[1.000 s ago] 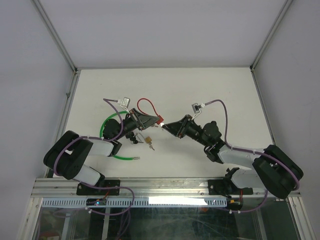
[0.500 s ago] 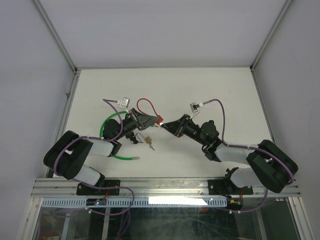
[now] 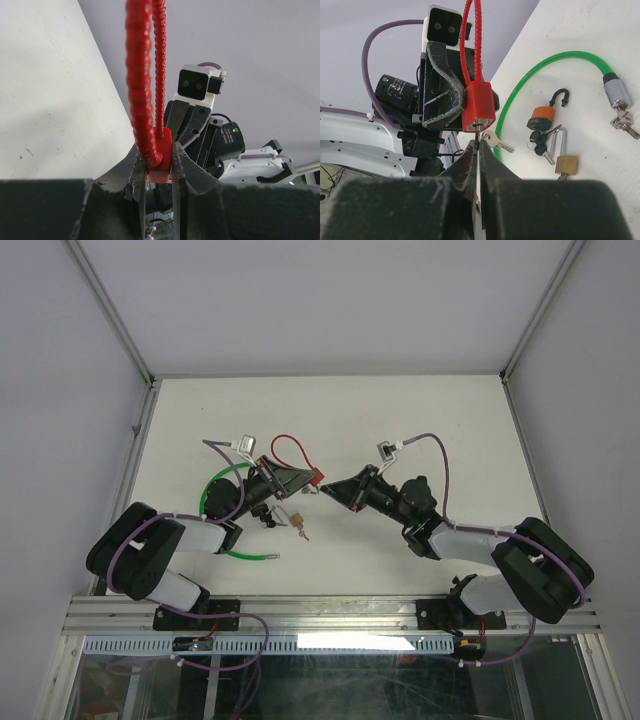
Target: Unlock with the key
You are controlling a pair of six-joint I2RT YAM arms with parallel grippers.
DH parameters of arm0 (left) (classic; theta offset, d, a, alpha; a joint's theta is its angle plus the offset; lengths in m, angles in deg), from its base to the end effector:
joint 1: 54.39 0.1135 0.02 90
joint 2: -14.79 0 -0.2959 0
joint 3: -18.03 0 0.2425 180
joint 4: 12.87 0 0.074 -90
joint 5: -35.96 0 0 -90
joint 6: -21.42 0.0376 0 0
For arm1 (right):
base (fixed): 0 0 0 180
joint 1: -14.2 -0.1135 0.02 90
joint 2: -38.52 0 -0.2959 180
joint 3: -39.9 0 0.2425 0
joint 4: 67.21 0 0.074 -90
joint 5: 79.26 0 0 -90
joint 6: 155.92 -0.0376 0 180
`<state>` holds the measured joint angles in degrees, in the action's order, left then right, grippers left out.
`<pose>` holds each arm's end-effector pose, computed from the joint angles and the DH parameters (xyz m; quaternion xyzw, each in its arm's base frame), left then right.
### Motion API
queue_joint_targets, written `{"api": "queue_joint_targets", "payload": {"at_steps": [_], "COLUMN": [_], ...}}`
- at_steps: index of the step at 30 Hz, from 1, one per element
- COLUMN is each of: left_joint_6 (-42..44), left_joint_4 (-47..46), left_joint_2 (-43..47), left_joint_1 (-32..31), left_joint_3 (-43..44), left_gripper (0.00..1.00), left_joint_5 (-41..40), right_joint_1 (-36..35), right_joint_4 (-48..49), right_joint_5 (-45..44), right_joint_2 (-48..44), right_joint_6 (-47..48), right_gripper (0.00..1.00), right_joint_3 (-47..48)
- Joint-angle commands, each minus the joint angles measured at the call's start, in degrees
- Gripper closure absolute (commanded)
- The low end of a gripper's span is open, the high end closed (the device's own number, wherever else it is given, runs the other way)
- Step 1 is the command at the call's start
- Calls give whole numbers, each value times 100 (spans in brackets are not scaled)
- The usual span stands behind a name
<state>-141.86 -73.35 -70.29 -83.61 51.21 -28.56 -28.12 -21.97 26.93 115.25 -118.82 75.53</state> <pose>0.2112 -0.1366 0.2336 -0.0837 0.6524 -0.6666 0.3506 0.1738 0.1725 0.2500 -0.0405 0.6810 0.6000 0.4179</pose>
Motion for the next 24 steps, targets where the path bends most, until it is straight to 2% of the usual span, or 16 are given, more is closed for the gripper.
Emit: {"api": "queue_joint_targets", "payload": {"at_steps": [1, 5, 9, 10, 14, 17, 20, 24], "left_joint_6": [4, 403, 1245, 1337, 1262, 986, 522, 245], "left_joint_4": [-135, 375, 1333, 1329, 669, -126, -878, -1156], "left_joint_2": [272, 556, 948, 1005, 943, 633, 123, -204], "left_joint_1": [-341, -548, -773, -815, -810, -808, -736, -743], "left_joint_3": [46, -1, 51, 26, -153, -241, -295, -290], "left_gripper": [100, 100, 100, 100, 100, 100, 100, 100], "left_joint_5": [328, 311, 87, 119, 362, 601, 834, 901], "right_joint_1": [101, 227, 306, 360, 749, 853, 865, 860], "right_joint_4": [196, 440, -150, 23, 1715, 2563, 2283, 904], "right_joint_5": [340, 943, 1237, 1301, 1649, 1782, 1878, 1893], "right_joint_2": [-43, 42, 5, 65, 580, 899, 928, 637], "right_joint_6": [514, 532, 874, 715, -643, -1319, -1150, -158], "right_gripper": [100, 100, 100, 100, 100, 100, 100, 100], "right_joint_3": [607, 899, 1285, 1285, 1108, 1077, 1172, 1398]}}
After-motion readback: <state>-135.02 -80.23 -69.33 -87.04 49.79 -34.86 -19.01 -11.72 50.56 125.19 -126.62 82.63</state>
